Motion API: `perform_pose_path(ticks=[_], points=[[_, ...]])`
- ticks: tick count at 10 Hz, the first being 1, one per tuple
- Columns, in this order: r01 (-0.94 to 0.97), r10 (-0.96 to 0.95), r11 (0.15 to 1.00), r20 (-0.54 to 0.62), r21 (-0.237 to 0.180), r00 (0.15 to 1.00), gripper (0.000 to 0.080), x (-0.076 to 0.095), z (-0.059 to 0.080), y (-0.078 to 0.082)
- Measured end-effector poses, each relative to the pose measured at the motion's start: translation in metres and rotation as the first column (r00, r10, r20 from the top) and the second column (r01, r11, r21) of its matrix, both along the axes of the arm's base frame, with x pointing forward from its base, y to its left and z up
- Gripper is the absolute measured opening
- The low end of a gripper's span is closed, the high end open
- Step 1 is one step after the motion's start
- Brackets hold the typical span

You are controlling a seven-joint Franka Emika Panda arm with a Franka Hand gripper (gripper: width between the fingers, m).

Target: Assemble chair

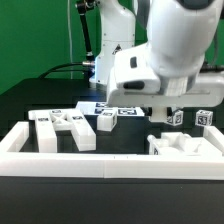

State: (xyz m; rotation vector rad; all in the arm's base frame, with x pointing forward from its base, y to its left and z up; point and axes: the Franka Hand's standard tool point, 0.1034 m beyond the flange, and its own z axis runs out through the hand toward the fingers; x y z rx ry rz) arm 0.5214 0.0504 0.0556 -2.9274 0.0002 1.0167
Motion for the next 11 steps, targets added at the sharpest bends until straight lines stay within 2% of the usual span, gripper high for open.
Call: perform_pose_path(ticks=[3,4,6,7,10,11], points=[[0.005,-0.005,1.0,0.175,0.003,0.985,0.029,0.029,0.031,0.002],[0.006,-0.006,1.0,0.228,0.004,0.974,0.029,0.033,0.04,0.003],[0.01,-0.011,1.0,0.378,0.005,0.926,0.029,0.045,0.042,0.004],[0.013,-0.013,1.0,0.434,0.005,0.901,0.029,0.043,0.041,0.003],[0.02,-0.019,1.0,0.587,0.006,0.81,0.029,0.05,0.042,0.004],[0.019,-0.021,1.0,0.646,0.01,0.763,0.029,0.061,0.054,0.009]])
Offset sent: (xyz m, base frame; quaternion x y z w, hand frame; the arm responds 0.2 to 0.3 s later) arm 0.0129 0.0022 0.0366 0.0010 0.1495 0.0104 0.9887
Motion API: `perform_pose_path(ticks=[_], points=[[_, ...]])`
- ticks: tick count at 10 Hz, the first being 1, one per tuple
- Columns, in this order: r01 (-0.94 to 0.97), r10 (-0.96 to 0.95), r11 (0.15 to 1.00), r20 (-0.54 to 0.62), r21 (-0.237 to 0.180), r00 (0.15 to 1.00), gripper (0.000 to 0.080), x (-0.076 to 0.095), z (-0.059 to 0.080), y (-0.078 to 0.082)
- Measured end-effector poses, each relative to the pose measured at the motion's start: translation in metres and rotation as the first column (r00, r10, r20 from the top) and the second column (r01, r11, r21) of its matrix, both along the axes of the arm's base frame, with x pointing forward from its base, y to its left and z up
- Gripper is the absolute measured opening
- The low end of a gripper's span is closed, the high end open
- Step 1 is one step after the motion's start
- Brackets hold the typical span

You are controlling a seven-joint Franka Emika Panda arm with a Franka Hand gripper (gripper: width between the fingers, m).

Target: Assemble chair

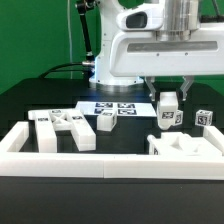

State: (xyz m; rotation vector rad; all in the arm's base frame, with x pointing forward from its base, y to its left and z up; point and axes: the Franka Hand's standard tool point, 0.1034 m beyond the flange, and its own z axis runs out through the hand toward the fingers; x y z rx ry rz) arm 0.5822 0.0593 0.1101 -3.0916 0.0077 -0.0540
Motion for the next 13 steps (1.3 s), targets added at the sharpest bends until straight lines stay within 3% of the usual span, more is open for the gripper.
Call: perform_pose_path(ticks=[2,3,4,7,11,13], points=[[-0.009,0.009,1.0,0.102,0.002,0.995,0.029,0.009,0.012,0.008],[-0.013,0.012,1.0,0.198,0.003,0.98,0.029,0.015,0.013,0.012],[-0.014,0.013,1.0,0.245,0.002,0.969,0.029,0.01,0.008,0.013],[-0.016,0.015,1.0,0.245,0.001,0.969,0.029,0.008,0.006,0.013],[-0.064,0.062,0.998,0.284,-0.002,0.957,0.0291,0.026,0.018,0.032],[-0.062,0.059,0.998,0.296,-0.002,0.953,0.029,0.025,0.017,0.031]])
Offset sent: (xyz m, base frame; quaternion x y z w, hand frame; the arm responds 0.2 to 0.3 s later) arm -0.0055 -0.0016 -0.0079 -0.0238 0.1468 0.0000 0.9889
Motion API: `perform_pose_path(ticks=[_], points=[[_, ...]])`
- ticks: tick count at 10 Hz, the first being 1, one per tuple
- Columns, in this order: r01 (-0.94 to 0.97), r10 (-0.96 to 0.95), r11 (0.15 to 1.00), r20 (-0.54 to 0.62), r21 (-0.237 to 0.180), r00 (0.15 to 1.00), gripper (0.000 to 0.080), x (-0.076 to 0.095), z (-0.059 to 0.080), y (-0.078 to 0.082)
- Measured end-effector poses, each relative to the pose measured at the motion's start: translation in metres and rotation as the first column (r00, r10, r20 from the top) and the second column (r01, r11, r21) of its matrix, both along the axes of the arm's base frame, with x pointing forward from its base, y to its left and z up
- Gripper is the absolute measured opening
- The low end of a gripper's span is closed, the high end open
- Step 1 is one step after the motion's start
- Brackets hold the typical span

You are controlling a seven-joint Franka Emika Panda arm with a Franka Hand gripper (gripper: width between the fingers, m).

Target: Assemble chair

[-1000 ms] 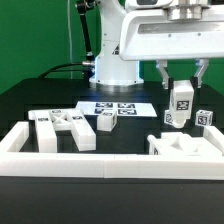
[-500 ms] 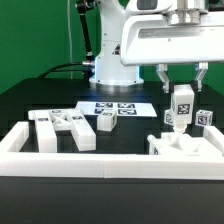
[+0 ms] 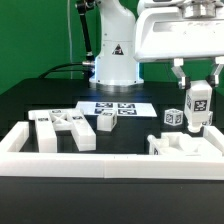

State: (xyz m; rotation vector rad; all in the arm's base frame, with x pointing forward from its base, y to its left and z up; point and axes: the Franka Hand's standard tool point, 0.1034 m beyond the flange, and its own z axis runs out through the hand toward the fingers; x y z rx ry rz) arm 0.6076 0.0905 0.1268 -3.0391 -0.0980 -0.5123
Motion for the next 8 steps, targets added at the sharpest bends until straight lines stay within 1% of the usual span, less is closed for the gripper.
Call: perform_pose_path(ticks=[1,2,3,4,5,6,7,8], points=[[0.0,-0.001,1.0,0.02,0.001,1.0,0.029,0.002,0.001,0.0],[0.001,-0.002,1.0,0.105,0.007,0.995,0.029,0.006,0.003,0.002],[-0.005,0.004,1.0,0.174,0.01,0.985,0.0291,0.005,0.002,0.006],[-0.022,0.022,1.0,0.158,0.002,0.987,0.0291,0.003,-0.002,0.008],[-0.034,0.033,0.999,0.166,0.0,0.986,0.0291,0.005,-0.002,0.011],[-0.051,0.052,0.999,0.166,-0.006,0.985,0.029,0.004,-0.005,0.016],[-0.091,0.094,0.995,0.165,-0.027,0.982,0.029,0.005,-0.007,0.017],[-0.11,0.115,0.993,0.165,-0.037,0.98,0.029,0.007,-0.009,0.017]])
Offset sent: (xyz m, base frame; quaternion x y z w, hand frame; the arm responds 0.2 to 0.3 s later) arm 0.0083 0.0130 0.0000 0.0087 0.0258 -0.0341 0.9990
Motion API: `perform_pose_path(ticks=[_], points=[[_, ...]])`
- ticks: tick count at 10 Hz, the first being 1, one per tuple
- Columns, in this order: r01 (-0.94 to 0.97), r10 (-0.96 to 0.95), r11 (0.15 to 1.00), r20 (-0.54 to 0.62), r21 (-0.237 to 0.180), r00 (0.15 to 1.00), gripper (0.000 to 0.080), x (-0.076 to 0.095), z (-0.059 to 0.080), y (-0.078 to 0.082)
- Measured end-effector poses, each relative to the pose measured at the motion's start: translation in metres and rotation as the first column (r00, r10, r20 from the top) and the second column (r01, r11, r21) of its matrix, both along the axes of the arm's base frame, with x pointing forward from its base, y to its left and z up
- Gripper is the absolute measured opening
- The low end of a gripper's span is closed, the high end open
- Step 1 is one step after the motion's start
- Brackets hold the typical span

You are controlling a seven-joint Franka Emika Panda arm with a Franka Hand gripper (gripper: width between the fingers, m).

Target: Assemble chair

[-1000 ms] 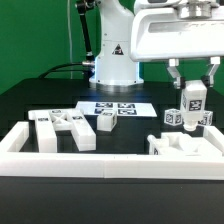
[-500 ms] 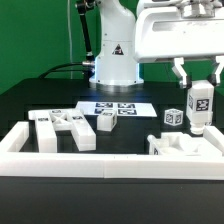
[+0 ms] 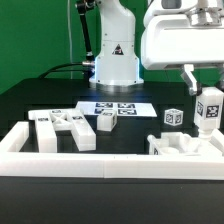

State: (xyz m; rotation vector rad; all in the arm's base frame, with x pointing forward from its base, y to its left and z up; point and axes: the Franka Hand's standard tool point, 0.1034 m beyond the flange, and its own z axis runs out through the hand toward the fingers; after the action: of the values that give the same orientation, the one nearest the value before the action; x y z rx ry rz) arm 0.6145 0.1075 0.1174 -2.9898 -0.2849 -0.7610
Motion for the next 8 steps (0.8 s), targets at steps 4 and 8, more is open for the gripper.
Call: perform_pose_path(ticks=[4,8], points=[[-0.011,0.011,1.0,-0.004,-0.005,1.0,0.0291,-0.001,-0.0031,0.0009],[-0.015,0.015,1.0,-0.006,-0.005,1.0,0.029,0.0039,-0.0095,0.0048]])
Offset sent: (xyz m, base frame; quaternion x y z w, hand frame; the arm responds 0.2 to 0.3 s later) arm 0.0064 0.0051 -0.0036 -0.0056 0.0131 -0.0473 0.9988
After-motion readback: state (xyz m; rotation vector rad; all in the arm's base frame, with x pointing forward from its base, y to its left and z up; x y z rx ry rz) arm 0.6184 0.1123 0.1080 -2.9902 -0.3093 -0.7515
